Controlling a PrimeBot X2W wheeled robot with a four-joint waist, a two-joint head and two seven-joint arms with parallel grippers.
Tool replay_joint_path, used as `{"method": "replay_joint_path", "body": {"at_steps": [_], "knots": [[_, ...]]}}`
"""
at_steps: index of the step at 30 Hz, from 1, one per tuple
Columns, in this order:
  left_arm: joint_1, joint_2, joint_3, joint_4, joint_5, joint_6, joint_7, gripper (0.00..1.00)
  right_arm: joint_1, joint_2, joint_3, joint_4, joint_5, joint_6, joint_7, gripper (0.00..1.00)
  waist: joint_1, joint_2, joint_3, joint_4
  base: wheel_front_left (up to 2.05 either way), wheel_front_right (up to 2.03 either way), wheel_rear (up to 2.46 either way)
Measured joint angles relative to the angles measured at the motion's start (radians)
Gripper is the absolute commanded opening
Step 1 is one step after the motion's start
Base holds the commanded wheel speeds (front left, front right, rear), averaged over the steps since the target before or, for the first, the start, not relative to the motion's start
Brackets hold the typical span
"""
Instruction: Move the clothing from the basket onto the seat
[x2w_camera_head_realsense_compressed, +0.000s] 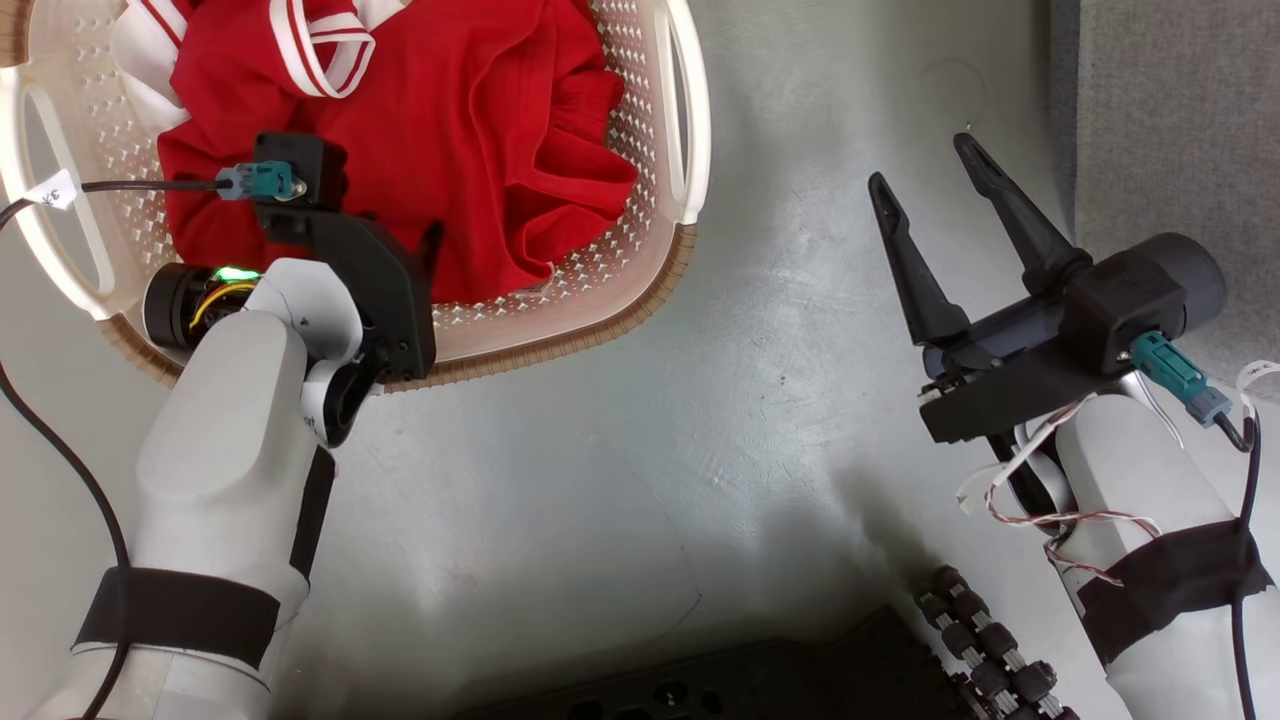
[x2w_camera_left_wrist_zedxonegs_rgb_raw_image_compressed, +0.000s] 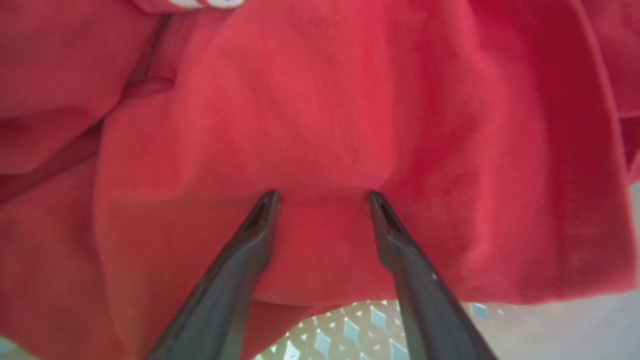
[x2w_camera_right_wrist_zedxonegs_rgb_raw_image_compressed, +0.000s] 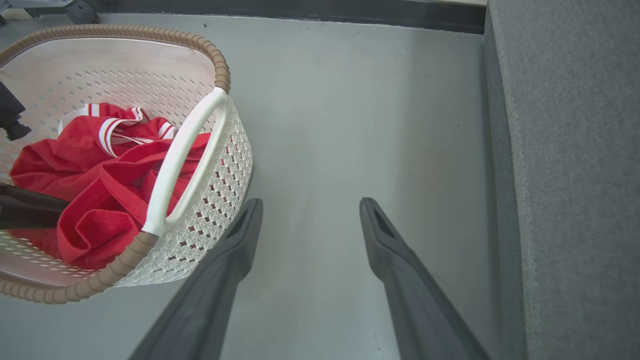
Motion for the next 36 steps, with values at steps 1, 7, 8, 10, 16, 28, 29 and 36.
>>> {"method": "replay_joint_path", "body": {"at_steps": [1, 7, 8, 10, 16, 28, 29, 36], "knots": [[0.000, -0.001, 0.001, 0.002, -0.003, 0.000, -0.004, 0.42, 0.000, 0.000, 0.000, -0.002, 0.000, 0.000, 0.000, 1.00, 0.0000, 0.0000, 0.001, 0.000, 0.00, 0.00, 0.00], [-0.005, -0.005, -0.003, 0.018, -0.003, 0.000, -0.028, 0.00, -0.002, -0.013, -0.009, -0.015, 0.000, 0.000, 0.000, 1.00, -0.0001, 0.0000, 0.006, 0.001, 0.00, 0.00, 0.00], [-0.007, -0.007, -0.005, 0.019, -0.002, 0.000, -0.034, 0.00, -0.002, -0.014, -0.012, -0.016, 0.000, 0.000, 0.000, 1.00, -0.0001, 0.0000, 0.007, 0.001, 0.00, 0.00, 0.00], [-0.011, -0.008, -0.008, 0.021, 0.000, 0.000, -0.044, 0.00, -0.002, -0.016, -0.014, -0.018, 0.000, 0.000, 0.000, 1.00, -0.0001, 0.0000, 0.008, 0.002, 0.00, 0.00, 0.00], [-0.013, -0.014, -0.014, 0.030, 0.003, 0.000, -0.076, 0.00, -0.002, -0.016, -0.015, -0.018, 0.000, 0.000, 0.000, 1.00, -0.0001, 0.0001, 0.008, 0.005, 0.00, 0.00, 0.00], [-0.026, -0.035, -0.031, 0.036, -0.013, 0.000, -0.178, 0.00, 0.000, -0.005, -0.008, 0.015, 0.001, 0.000, 0.000, 1.00, 0.0001, 0.0003, -0.052, 0.017, 0.00, 0.00, 0.00], [-0.025, -0.036, -0.035, 0.036, -0.014, 0.000, -0.184, 0.00, 0.000, -0.003, -0.008, 0.018, 0.001, 0.000, 0.000, 1.00, 0.0001, 0.0003, -0.059, 0.018, 0.00, 0.00, 0.00], [0.008, -0.043, -0.046, 0.038, -0.057, 0.000, -0.229, 0.00, 0.007, 0.006, -0.006, 0.046, 0.009, 0.000, 0.000, 1.00, 0.0001, 0.0003, -0.120, 0.023, 0.00, 0.00, 0.00]]}}
